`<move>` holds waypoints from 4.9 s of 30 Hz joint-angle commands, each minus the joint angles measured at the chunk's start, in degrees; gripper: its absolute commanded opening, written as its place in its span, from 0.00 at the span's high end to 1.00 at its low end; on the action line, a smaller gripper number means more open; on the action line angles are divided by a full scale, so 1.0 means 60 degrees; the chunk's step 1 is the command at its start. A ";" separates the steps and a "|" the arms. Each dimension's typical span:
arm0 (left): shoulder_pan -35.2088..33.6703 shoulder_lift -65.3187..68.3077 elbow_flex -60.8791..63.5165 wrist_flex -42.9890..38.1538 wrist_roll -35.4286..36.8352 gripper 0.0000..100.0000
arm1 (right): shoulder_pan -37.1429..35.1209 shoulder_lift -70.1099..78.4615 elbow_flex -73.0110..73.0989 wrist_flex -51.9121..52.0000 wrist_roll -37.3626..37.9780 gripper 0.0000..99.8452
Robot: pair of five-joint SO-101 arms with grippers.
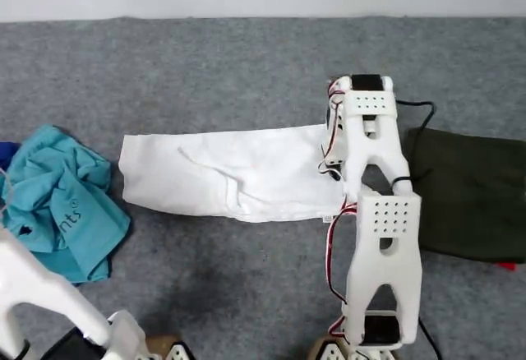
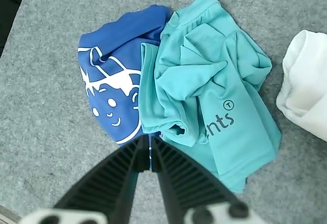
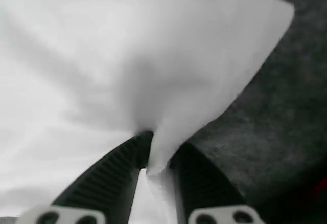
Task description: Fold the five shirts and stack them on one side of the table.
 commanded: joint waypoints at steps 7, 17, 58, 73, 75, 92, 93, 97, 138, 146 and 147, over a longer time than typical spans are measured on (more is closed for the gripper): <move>-0.0015 -0.0278 -0.0037 0.0176 -0.0059 0.98 | 0.1385 -0.2396 -0.0015 0.0462 0.2418 0.99; 0.0000 -0.0293 -0.0037 0.0176 -0.0059 0.98 | 0.2542 -0.3934 0.0249 0.0476 0.3868 0.99; 0.1963 -0.0337 -0.0037 0.0161 0.1026 0.98 | -0.6322 -0.4505 0.2974 -0.3524 0.2066 0.99; 0.1963 -0.0278 -0.0022 0.0161 0.1040 0.98 | -0.7040 -0.4520 0.2593 -0.4652 0.1993 0.73; 0.1963 -0.0278 0.0007 0.0161 0.1040 0.98 | -0.7011 -0.4520 0.2095 -0.4183 0.1993 0.72; 0.1949 -0.0352 0.0593 0.0161 0.1040 0.98 | -0.5429 -0.2894 0.0864 -0.2527 0.3560 0.99; 0.1934 -0.0352 0.0593 0.0161 0.1040 0.98 | -0.5590 -0.2659 0.0864 -0.2718 0.3575 0.99; 0.1919 -0.0352 0.0579 0.0161 0.1407 0.98 | -0.6484 -0.2000 0.0864 -0.3319 0.3575 0.99; 0.1919 -0.0366 0.0608 0.0176 0.1495 0.98 | -0.3963 -0.4007 0.2168 0.0462 -0.0249 0.78; 0.1919 -0.0352 0.0623 0.0161 0.1495 0.98 | -0.4154 -0.2938 0.2886 -0.0330 -0.0791 0.71; 0.1919 -0.0352 0.0623 0.0161 0.1495 0.98 | -0.4183 -0.2659 0.2886 -0.0418 -0.0791 0.71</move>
